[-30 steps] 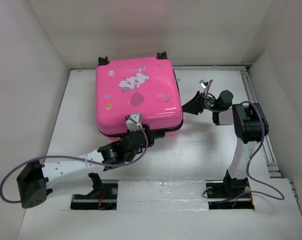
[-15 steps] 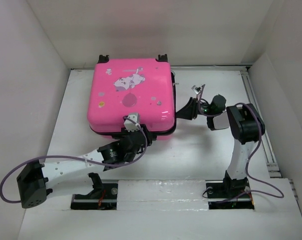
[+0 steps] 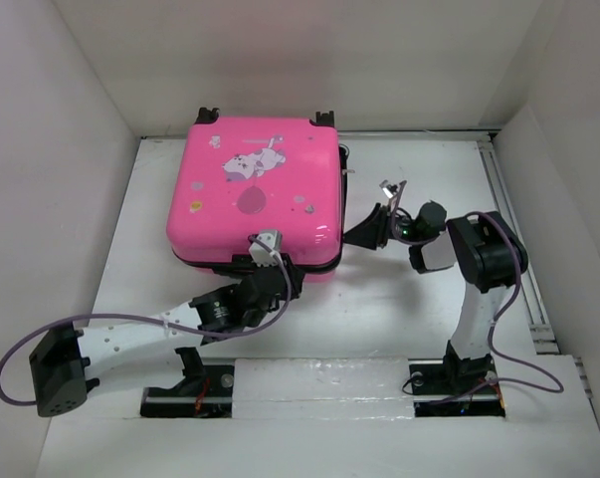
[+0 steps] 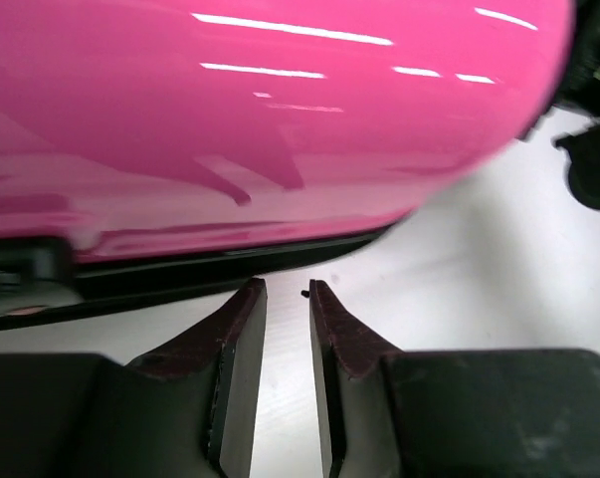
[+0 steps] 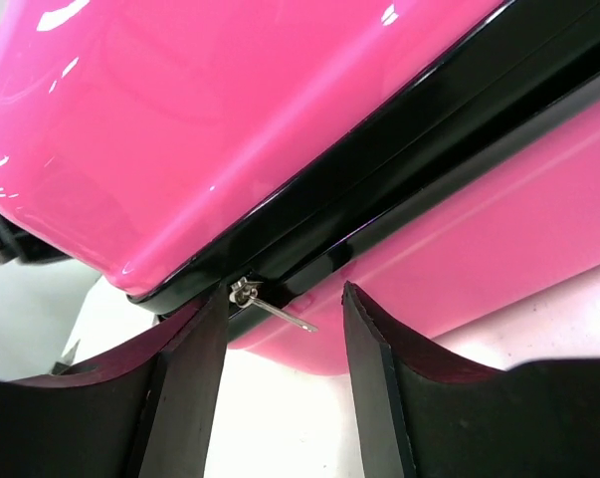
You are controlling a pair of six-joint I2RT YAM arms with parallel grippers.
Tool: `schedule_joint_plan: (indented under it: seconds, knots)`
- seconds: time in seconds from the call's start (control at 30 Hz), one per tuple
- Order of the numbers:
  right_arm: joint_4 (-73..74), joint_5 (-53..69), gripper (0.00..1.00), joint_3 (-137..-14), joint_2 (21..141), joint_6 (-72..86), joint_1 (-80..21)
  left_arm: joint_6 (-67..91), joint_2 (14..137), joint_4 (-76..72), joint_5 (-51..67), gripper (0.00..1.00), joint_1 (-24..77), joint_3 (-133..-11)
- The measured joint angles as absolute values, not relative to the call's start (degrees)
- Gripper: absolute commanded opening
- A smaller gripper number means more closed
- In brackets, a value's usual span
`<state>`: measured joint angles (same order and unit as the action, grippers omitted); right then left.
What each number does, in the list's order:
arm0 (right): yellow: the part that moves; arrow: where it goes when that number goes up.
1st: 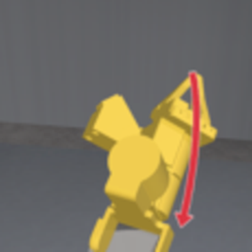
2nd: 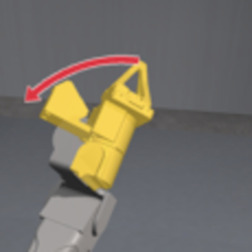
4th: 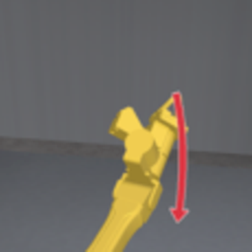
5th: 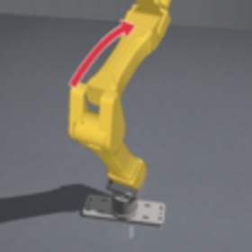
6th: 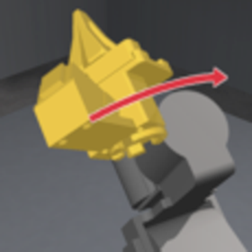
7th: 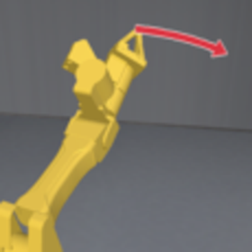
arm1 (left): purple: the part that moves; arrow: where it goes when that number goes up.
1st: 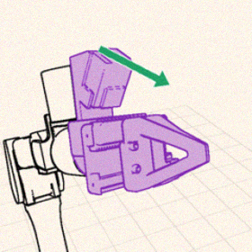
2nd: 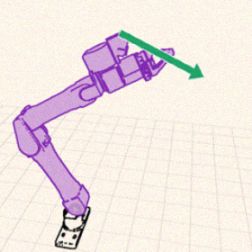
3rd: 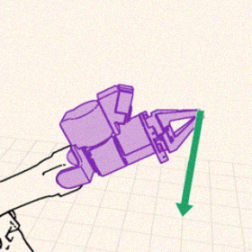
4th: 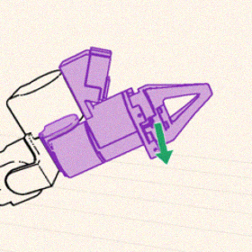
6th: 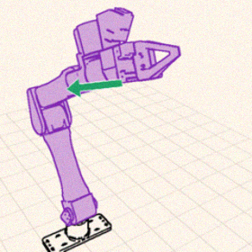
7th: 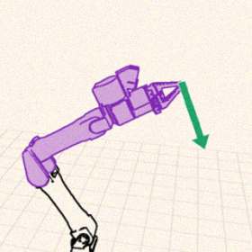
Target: Pack the luggage
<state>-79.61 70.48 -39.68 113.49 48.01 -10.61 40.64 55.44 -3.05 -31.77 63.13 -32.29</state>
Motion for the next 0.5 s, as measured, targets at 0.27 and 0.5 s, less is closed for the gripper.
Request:
schedule_joint_plan:
  seconds: [0.27, 0.5]
  knots:
    - [-81.2, 70.6, 0.39, -38.9, 112.8, 47.3, -11.1, 40.7, 55.4, -6.7, -26.9, 0.2, 64.0, -30.9]
    - [-81.7, 70.0, 0.35, -37.4, 112.0, 46.0, -11.4, 40.7, 55.4, -7.6, -25.6, 0.2, 64.0, -30.6]
